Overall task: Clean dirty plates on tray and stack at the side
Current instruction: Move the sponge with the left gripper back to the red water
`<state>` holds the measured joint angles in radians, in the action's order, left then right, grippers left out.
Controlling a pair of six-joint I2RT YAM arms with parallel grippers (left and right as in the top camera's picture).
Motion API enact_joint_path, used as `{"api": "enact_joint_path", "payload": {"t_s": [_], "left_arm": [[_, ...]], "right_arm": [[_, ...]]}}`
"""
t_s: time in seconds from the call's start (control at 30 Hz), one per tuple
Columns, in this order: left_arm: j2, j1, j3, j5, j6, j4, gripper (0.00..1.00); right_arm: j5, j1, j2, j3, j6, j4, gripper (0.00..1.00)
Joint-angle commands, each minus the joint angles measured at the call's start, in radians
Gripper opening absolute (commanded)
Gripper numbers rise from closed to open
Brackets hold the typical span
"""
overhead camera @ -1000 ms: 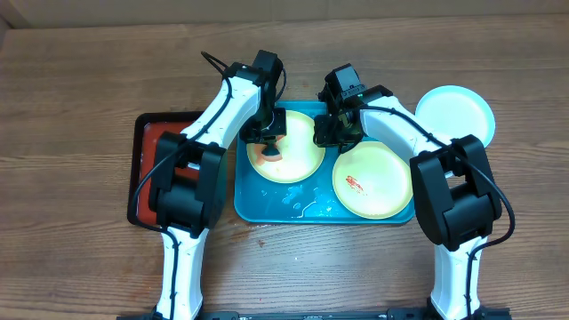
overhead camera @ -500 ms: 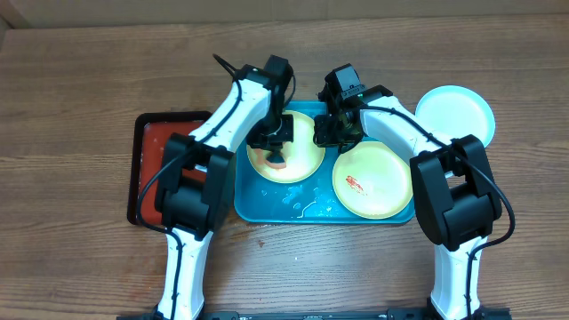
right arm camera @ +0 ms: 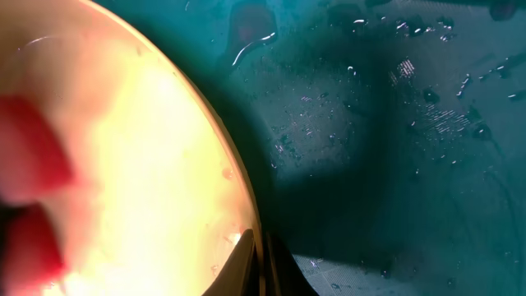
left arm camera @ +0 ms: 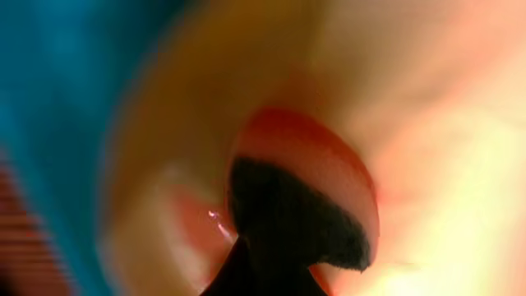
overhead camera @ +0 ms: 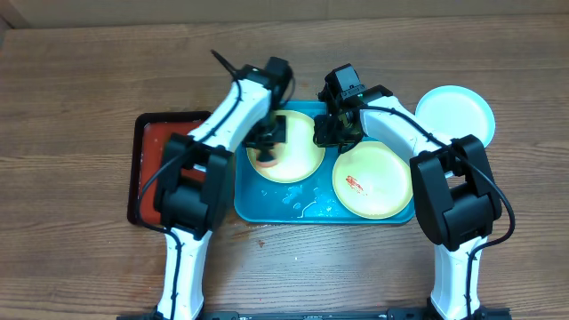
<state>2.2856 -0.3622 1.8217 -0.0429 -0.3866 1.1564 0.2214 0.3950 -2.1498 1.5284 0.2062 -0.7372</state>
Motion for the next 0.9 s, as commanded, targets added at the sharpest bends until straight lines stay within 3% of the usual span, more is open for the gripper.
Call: {"api": "enact_joint_path", "payload": {"t_s": [0.0,0.23,0.53,0.73,0.87], "left_arm": [[0.003,0.056,-0.013,-0.122,-0.013,0.013,0.04],[0.003,0.068,0.020,-0.120,-0.014,0.019,0.04],[-0.081,0.084,0.186,0.049,-0.024,0.066,0.04],[-0.209,0.155,0.193,-0.283,-0.250,0.163,0.04],[-0.238,0.220,0.193,-0.324,-0.280,0.221,0.04]], "right_arm": [[-0.029,0.002,-0.005,-0.024,0.004,-0.001,0.04],[-0.029,0.002,-0.005,-0.024,0.004,0.000,0.04],[-0.029,0.002,-0.005,0.006,0.000,-0.017,0.04],[-0.106,0.015,0.041,0.102,-0.092,-0.098,0.04],[-0.332,0.058,0.092,0.162,-0.117,-0.153,0.04]]}}
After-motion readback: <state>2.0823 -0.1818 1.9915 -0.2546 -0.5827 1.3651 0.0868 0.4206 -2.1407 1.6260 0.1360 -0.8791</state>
